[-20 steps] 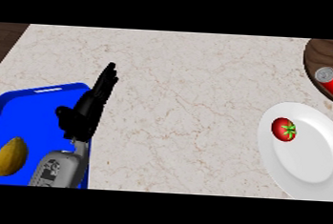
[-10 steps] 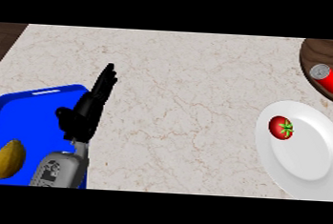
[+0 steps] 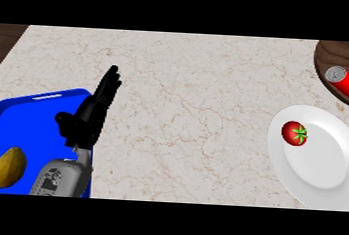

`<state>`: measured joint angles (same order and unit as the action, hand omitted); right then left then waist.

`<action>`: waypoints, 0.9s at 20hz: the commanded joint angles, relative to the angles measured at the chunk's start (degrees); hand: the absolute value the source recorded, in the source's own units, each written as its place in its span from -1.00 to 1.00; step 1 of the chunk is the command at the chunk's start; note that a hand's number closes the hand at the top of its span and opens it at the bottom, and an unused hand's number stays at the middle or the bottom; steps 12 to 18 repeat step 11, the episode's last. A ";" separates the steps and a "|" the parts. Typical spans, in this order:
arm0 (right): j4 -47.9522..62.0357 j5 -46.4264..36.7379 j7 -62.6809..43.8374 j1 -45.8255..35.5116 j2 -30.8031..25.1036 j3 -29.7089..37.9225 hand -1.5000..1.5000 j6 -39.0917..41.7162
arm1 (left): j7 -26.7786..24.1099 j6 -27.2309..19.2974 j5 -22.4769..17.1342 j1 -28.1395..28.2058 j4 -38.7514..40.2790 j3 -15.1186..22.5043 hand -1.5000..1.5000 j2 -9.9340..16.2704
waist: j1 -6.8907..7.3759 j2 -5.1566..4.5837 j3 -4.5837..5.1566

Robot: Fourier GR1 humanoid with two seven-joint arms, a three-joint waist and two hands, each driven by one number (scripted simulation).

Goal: Pick the can from the plate and place it in the bowl

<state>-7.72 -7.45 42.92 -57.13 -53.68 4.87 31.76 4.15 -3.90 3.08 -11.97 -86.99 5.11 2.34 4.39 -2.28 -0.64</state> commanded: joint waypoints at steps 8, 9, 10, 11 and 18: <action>-2.83 3.90 4.96 4.59 -2.03 1.74 -1.00 18.02 | 0.26 0.30 -0.55 0.95 -1.38 -0.65 0.00 0.65 | -0.71 0.25 -0.35; -3.44 3.77 3.16 3.56 -1.72 1.40 -1.00 17.51 | 0.52 0.65 -0.53 0.13 -0.42 -0.03 0.00 0.18 | -0.28 -0.32 -0.33; -3.97 3.78 4.00 5.13 -1.81 1.15 -1.00 17.96 | 0.24 0.68 -0.55 1.12 -1.15 -0.42 0.00 0.77 | -0.40 0.03 -0.32; -4.65 4.11 3.43 4.79 -2.86 1.20 -1.00 19.28 | 0.03 -0.22 -0.34 -0.02 0.55 -0.46 0.00 -0.31 | -1.59 -0.27 -0.28; -4.65 4.11 3.43 4.79 -2.86 1.20 -1.00 19.28 | 0.03 -0.22 -0.34 -0.02 0.55 -0.46 0.00 -0.31 | -1.59 -0.27 -0.28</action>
